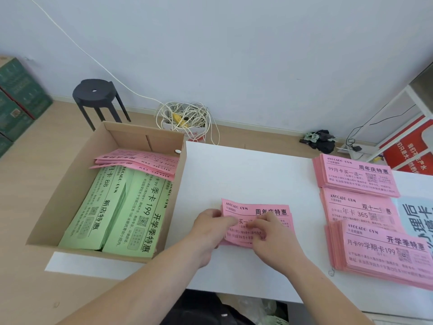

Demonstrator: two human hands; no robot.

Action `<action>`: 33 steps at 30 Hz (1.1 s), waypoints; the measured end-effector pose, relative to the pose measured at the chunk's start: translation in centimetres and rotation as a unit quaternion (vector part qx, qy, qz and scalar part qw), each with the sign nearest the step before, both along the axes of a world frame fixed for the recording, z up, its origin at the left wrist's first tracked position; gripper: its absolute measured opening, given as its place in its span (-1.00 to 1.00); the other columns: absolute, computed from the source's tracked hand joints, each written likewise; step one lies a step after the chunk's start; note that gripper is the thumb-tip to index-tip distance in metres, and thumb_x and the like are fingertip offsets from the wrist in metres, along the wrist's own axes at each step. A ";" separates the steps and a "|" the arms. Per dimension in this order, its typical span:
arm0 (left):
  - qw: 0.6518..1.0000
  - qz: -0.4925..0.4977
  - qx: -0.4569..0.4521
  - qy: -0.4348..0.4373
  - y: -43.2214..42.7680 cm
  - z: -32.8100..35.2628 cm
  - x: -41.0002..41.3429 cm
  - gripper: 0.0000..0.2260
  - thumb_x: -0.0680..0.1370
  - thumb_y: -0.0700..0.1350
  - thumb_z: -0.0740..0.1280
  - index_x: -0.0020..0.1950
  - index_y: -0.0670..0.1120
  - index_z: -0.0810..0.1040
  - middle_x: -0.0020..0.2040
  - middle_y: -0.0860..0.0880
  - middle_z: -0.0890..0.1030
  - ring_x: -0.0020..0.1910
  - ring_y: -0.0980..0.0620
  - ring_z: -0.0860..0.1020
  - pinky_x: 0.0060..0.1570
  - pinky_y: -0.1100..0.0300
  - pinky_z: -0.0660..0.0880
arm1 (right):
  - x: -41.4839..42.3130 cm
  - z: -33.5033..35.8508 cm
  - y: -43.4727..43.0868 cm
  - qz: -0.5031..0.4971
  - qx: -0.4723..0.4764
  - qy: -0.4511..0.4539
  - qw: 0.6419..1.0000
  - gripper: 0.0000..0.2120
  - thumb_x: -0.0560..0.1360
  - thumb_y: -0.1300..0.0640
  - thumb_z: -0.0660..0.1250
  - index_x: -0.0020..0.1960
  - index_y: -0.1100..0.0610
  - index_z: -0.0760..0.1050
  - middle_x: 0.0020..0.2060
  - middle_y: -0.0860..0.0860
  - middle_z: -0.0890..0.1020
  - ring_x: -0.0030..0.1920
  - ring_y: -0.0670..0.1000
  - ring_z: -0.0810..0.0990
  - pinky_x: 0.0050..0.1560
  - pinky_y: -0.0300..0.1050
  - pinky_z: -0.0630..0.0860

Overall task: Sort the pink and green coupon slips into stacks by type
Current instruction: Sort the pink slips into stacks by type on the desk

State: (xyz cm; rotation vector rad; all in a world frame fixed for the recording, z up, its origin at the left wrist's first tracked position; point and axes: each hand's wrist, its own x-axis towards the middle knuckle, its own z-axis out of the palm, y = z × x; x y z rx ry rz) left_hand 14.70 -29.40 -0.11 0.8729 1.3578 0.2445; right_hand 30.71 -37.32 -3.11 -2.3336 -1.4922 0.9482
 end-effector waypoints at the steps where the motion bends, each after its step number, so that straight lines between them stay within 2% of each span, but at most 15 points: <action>1: 1.000 -0.016 0.015 0.007 -0.3 -0.1 0.3 -0.83 0.53 -0.14 0.42 0.11 -0.07 0.63 -0.07 -0.02 0.73 -0.30 0.09 0.61 -0.45 0.34 0.40 | 0.0 -0.1 0.0 -0.001 0.006 0.005 1.000 -0.60 0.57 0.14 0.20 0.32 -0.17 0.55 0.12 -0.31 0.42 0.00 -0.18 0.55 0.05 -0.18 0.50; 3: 0.998 -0.053 0.044 0.007 -1.2 -0.5 0.6 -0.85 0.51 -0.15 0.43 0.07 -0.02 0.66 -0.05 0.02 0.73 -0.20 0.13 0.65 -0.38 0.33 0.51 | 0.2 -0.2 0.0 -0.011 0.016 0.019 1.000 -0.56 0.58 0.16 0.19 0.39 -0.16 0.50 0.12 -0.29 0.45 -0.01 -0.20 0.55 -0.01 -0.24 0.47; 5: 0.994 -0.077 0.079 0.009 -2.2 -1.0 0.6 -0.84 0.48 -0.14 0.43 0.03 0.04 0.66 -0.04 0.10 0.73 -0.06 0.13 0.68 -0.09 0.25 0.62 | 0.6 -0.3 0.0 -0.026 0.022 0.035 0.999 -0.59 0.61 0.13 0.18 0.39 -0.17 0.50 0.12 -0.28 0.47 0.00 -0.22 0.55 -0.03 -0.28 0.44; 10: 0.979 -0.078 0.185 0.031 -3.4 -1.9 -0.1 -0.74 0.43 0.03 0.40 0.11 0.21 0.62 0.17 0.18 0.58 0.16 0.23 0.54 0.18 0.18 0.53 | 0.9 -0.7 -0.1 -0.038 0.035 0.058 0.997 -0.70 0.66 0.02 0.20 0.33 -0.17 0.54 0.09 -0.31 0.49 -0.03 -0.27 0.55 -0.02 -0.27 0.47; 14: 0.989 0.058 0.091 -0.098 -3.0 -1.2 0.5 -0.59 0.52 -0.28 0.45 0.30 0.05 0.52 0.13 0.06 0.69 0.09 0.06 0.69 0.09 0.01 0.66 | 1.0 -0.8 -0.2 -0.023 0.038 0.038 0.998 -0.68 0.65 0.07 0.21 0.35 -0.14 0.53 0.11 -0.28 0.48 -0.01 -0.25 0.53 0.02 -0.23 0.45; 16: 0.984 0.100 0.092 -0.113 -2.3 -1.3 0.3 -0.44 0.52 -0.27 0.48 0.40 0.11 0.38 0.16 0.08 0.68 0.08 0.04 0.70 0.05 -0.02 0.67 | 0.9 -0.8 -0.2 -0.017 0.038 0.036 0.998 -0.67 0.65 0.07 0.21 0.37 -0.15 0.52 0.11 -0.29 0.47 -0.01 -0.24 0.53 0.04 -0.22 0.46; 18: 0.988 0.072 0.093 -0.098 -1.7 -1.7 0.3 -0.37 0.54 -0.23 0.48 0.44 0.22 0.26 0.11 0.07 0.71 0.02 0.04 0.71 0.00 0.03 0.68 | 1.0 -1.0 -0.3 -0.015 0.039 0.039 0.998 -0.67 0.65 0.08 0.21 0.35 -0.15 0.54 0.11 -0.31 0.47 0.00 -0.24 0.53 0.05 -0.24 0.47; 20: 0.990 0.023 0.125 -0.063 -1.3 -1.9 0.4 -0.65 0.58 -0.28 0.39 0.29 0.04 0.51 0.02 0.03 0.74 -0.02 0.03 0.71 -0.02 0.11 0.67 | 1.2 -1.2 -0.4 -0.013 0.037 0.040 0.998 -0.68 0.65 0.10 0.22 0.33 -0.15 0.55 0.11 -0.33 0.46 -0.02 -0.26 0.54 0.01 -0.31 0.45; 22: 0.983 -0.024 0.179 -0.024 -1.1 -2.0 0.1 -0.69 0.57 -0.34 0.32 0.13 0.05 0.64 -0.04 0.04 0.74 -0.04 0.01 0.70 -0.06 0.16 0.66 | 1.2 -1.3 -0.5 -0.021 0.041 0.051 0.998 -0.68 0.63 0.14 0.25 0.28 -0.16 0.57 0.12 -0.34 0.46 -0.02 -0.27 0.54 -0.02 -0.36 0.44; 25: 0.969 -0.074 0.236 0.009 -0.6 -2.7 -0.6 -0.69 0.53 -0.36 0.29 -0.02 0.07 0.61 -0.11 0.03 0.71 -0.11 -0.01 0.68 -0.10 0.10 0.64 | 2.0 -0.8 -1.1 -0.121 0.118 0.064 0.984 -0.61 0.57 0.24 0.30 0.32 -0.09 0.55 0.19 -0.26 0.47 0.10 -0.27 0.53 0.18 -0.13 0.54; 27: 0.965 -0.076 0.252 0.003 -0.3 -2.8 -1.1 -0.72 0.54 -0.36 0.27 -0.06 0.04 0.57 -0.12 0.01 0.69 -0.14 0.01 0.64 -0.18 0.20 0.56 | 3.4 -0.3 -1.7 -0.183 0.140 0.017 0.973 -0.45 0.54 0.23 0.37 0.50 -0.03 0.40 0.38 -0.11 0.38 0.32 -0.15 0.45 0.35 -0.01 0.47; 28: 0.963 -0.073 0.259 -0.004 -0.3 -2.7 -1.2 -0.73 0.55 -0.36 0.26 -0.06 0.02 0.55 -0.11 0.01 0.68 -0.16 0.06 0.61 -0.22 0.29 0.51 | 4.1 0.1 -1.9 -0.213 0.127 0.022 0.969 -0.35 0.53 0.22 0.42 0.56 -0.02 0.31 0.43 -0.05 0.35 0.39 -0.06 0.41 0.35 -0.03 0.44; 30: 0.961 -0.065 0.269 -0.025 -0.1 -2.7 -1.5 -0.74 0.57 -0.37 0.24 -0.05 0.00 0.52 -0.11 -0.03 0.66 -0.16 0.11 0.55 -0.22 0.38 0.43 | 4.8 0.7 -2.2 -0.278 0.098 0.132 0.946 -0.28 0.50 0.25 0.49 0.56 0.01 0.28 0.38 0.01 0.47 0.31 -0.02 0.50 0.15 -0.15 0.45; 32: 0.957 -0.061 0.281 -0.050 0.1 -2.6 -1.7 -0.74 0.59 -0.35 0.23 -0.04 0.02 0.50 -0.09 -0.04 0.65 -0.13 0.09 0.55 -0.17 0.36 0.44 | 4.9 1.2 -2.5 -0.312 0.114 0.246 0.911 -0.48 0.49 0.35 0.47 0.39 0.07 0.46 0.12 0.00 0.67 0.07 -0.06 0.64 -0.08 -0.26 0.50; 33: 0.954 -0.055 0.287 -0.062 0.3 -2.6 -1.7 -0.74 0.60 -0.35 0.23 -0.02 0.03 0.49 -0.07 -0.03 0.66 -0.09 0.08 0.58 -0.12 0.32 0.46 | 5.0 1.5 -2.6 -0.311 0.134 0.260 0.904 -0.60 0.49 0.40 0.44 0.27 0.10 0.54 -0.01 -0.01 0.72 -0.03 -0.06 0.67 -0.17 -0.30 0.52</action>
